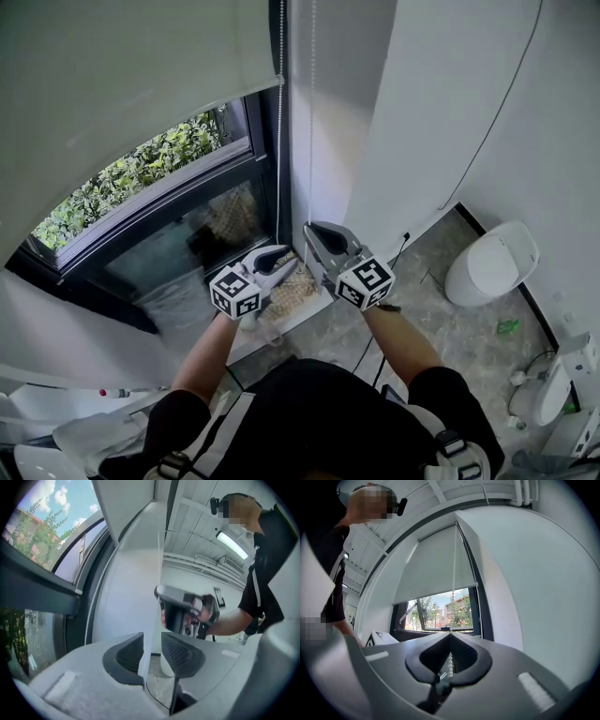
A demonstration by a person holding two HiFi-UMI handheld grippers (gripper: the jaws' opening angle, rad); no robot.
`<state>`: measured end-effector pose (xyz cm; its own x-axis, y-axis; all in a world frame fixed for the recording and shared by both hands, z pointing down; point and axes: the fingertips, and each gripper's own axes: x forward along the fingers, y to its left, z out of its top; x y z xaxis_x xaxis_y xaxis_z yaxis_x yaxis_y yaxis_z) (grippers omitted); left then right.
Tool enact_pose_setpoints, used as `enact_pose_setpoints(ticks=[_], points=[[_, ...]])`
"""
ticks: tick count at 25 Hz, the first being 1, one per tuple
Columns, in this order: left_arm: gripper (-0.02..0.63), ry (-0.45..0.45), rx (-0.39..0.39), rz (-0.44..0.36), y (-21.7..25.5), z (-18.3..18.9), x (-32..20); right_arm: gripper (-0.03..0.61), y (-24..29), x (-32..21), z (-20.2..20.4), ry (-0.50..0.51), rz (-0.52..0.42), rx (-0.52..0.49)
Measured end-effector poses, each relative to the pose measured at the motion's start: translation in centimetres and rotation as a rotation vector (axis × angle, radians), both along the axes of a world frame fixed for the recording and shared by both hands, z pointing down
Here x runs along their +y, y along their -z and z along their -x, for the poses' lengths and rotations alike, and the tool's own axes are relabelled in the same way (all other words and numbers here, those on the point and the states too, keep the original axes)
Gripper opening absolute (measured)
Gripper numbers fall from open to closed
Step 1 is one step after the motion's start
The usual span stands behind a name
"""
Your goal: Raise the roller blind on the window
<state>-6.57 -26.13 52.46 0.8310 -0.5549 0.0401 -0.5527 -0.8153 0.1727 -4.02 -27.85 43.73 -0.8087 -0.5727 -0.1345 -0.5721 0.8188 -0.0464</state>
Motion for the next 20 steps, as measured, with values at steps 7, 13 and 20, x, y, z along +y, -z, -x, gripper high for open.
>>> enact_pose_setpoints(ticks=[7,13,20], points=[[0.123,0.010,0.145,-0.280,17.7,1.1,-3.0,0.005,-0.1,-0.2,0.3,0.007,0.005,0.006],[0.123,-0.118,0.228,-0.321,25.8,-1.6,-4.4,0.005,-0.1,-0.2,0.1,0.008,0.013,0.011],[0.089,-0.215,0.240,-0.364,26.9,-2.9,-3.0,0.005,-0.1,0.5,-0.1,0.019,0.007,0.025]])
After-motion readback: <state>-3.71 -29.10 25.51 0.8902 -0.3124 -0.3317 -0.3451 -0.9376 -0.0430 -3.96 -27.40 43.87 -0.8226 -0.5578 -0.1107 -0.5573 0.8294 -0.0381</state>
